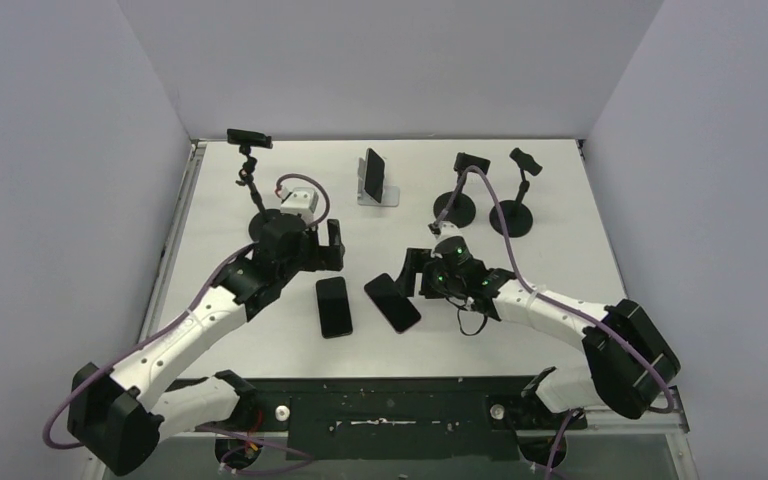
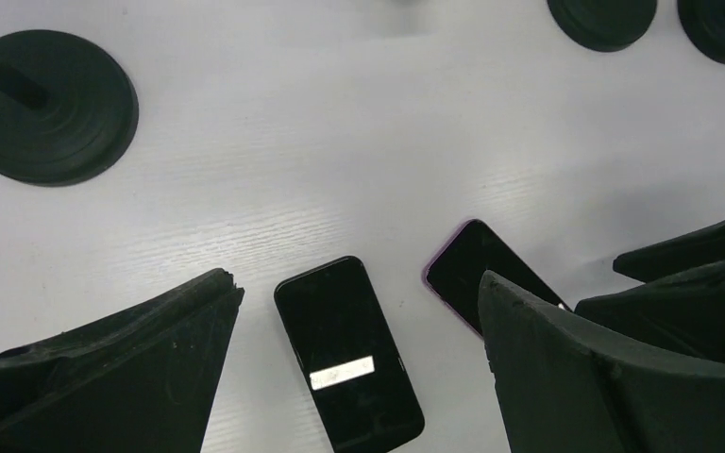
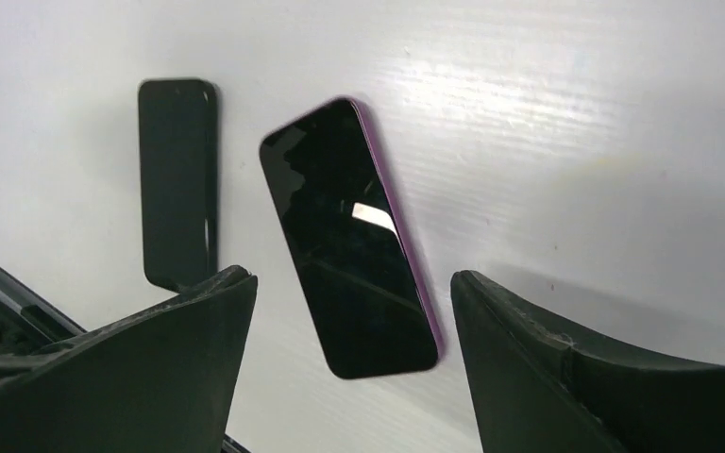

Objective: Remove the phone from the phone stand
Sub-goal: Adjust the phone at the center of the board, then move the phone to the center of the board.

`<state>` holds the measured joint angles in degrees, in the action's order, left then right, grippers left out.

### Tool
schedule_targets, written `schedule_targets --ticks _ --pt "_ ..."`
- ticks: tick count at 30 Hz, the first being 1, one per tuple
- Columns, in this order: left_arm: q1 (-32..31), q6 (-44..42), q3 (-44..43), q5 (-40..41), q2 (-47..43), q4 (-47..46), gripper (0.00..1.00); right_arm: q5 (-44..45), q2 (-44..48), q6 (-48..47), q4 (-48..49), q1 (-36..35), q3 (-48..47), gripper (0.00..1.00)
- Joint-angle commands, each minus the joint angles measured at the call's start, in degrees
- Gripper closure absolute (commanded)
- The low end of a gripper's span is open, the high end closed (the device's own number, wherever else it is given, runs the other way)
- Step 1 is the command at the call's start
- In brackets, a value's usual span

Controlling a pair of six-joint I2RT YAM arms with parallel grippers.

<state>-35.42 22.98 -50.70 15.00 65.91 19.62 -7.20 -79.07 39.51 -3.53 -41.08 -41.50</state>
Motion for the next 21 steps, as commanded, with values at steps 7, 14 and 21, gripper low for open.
schedule_targets --ticks 7,14,21 --pt "1.8 -5.1 12.0 -8.2 -12.9 -14.5 0.04 -8.9 -2.9 0.5 12.6 0.8 10.2 0.30" --pt "1.8 -5.1 15.7 -4.2 -19.0 -16.3 0.05 -7.8 -10.3 -0.2 15.3 -0.4 7.2 0.41" --pt "1.8 -5.3 17.0 -2.8 -21.8 -17.7 0.05 -6.6 -16.5 -1.0 14.6 -4.7 3.4 0.46"
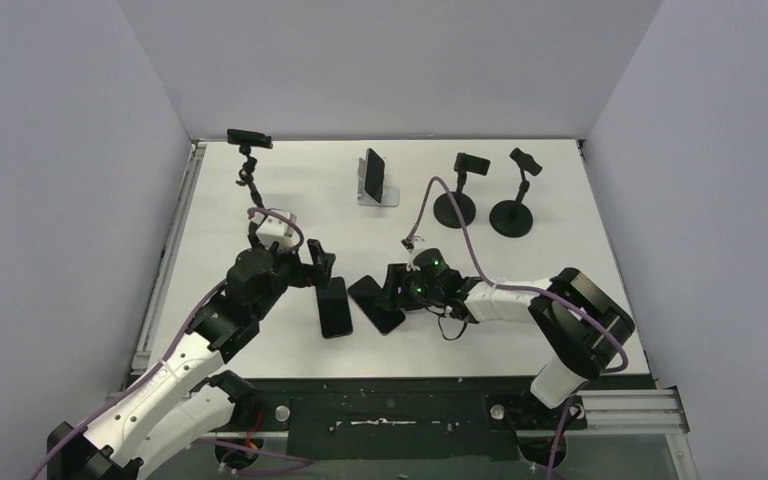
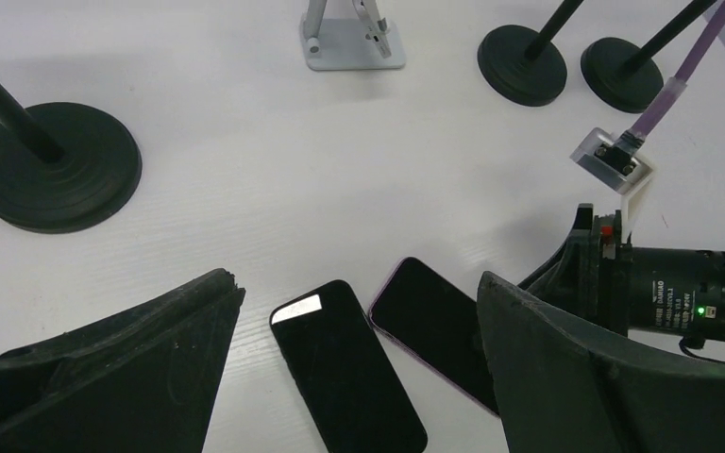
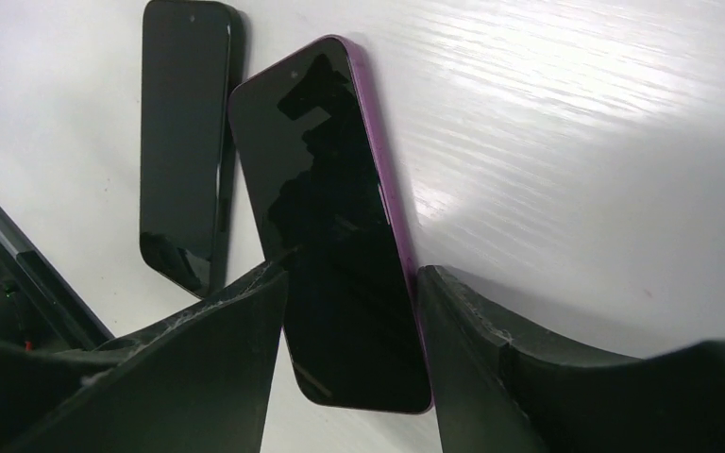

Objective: Remove the phone from the phone stand
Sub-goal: Move the phone to the center of the board.

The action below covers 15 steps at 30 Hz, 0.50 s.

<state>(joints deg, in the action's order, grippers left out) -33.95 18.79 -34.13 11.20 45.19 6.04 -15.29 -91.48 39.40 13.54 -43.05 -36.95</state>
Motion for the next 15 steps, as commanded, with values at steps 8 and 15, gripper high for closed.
schedule_targets --ticks 8,15 --pt "0.2 -0.9 0.2 0.7 -0.1 -3.8 0.06 -0.8 -8.2 8.2 1.7 -4.7 -2.8 0.49" --pt "0.2 -0.9 0.4 0.4 -0.1 -4.0 0.06 -2.8 -9.0 7.7 2.1 -5.8 -4.8 0.49"
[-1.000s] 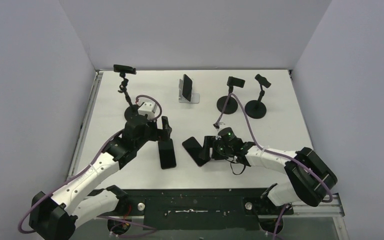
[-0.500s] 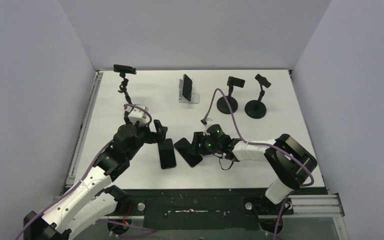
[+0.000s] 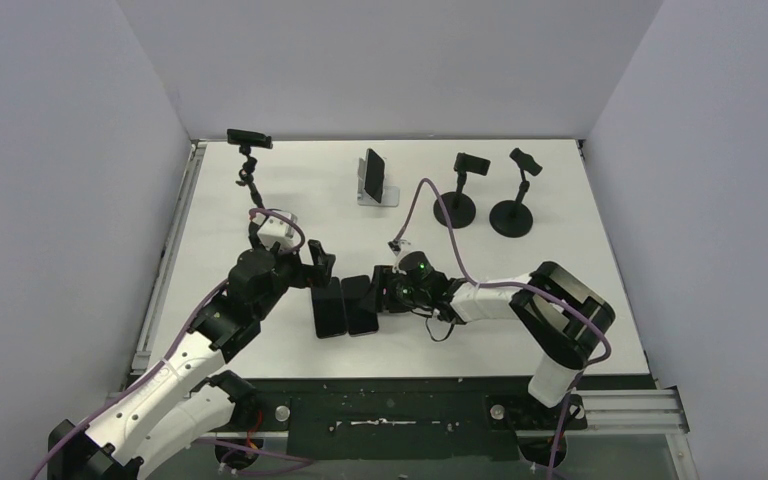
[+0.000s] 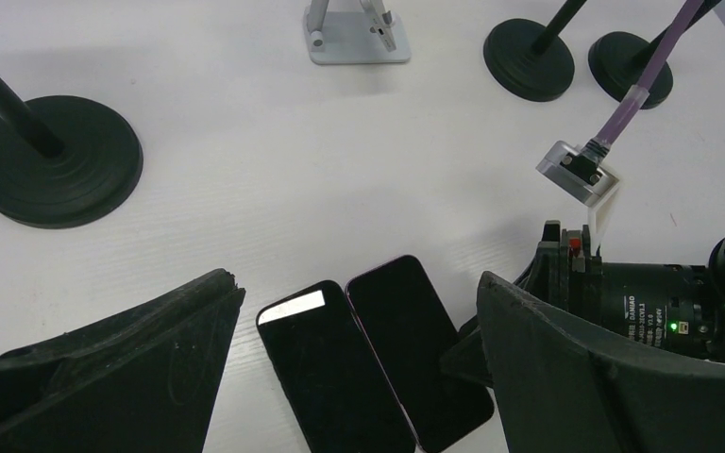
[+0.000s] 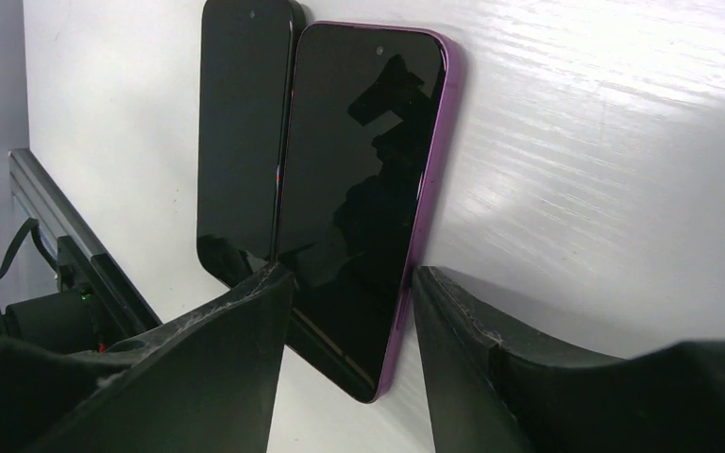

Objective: Remove the phone from the phone stand
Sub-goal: Move the phone to the center of the board.

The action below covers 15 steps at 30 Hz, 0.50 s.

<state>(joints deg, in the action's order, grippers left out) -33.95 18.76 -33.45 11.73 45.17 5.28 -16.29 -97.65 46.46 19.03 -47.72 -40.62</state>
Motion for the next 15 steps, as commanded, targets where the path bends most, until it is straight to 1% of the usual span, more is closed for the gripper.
schedule_targets --ticks 1,5,8,10,12,15 --pt "0.2 -0.8 -0.4 -0.1 -0.1 -3.1 0.06 -2.0 -3.2 0.6 -3.3 -1.2 -1.3 0.50" --pt "0.2 -0.8 -0.3 0.9 -0.5 -2.8 0.06 -3.7 -4.0 1.1 -1.7 -1.3 -2.0 0.50" --pt "0.2 -0.6 -0.3 2.4 -0.9 -3.1 0.06 -4.3 -3.6 1.2 -1.6 -1.1 -2.7 0.48" --pt "0.2 -0.4 -0.7 4.7 -1.0 -3.5 0.06 -2.9 -0.6 0.6 -3.1 0.1 -3.2 0.43" --pt "0.2 0.0 -2.4 7.7 -0.5 -3.3 0.06 -1.4 4.1 -0.9 -5.9 1.9 -4.3 0.37" --pt "0.4 0.2 -7.7 11.9 1.7 -1.9 0.04 3.9 11.9 -6.4 -14.3 3.7 -8.4 0.28"
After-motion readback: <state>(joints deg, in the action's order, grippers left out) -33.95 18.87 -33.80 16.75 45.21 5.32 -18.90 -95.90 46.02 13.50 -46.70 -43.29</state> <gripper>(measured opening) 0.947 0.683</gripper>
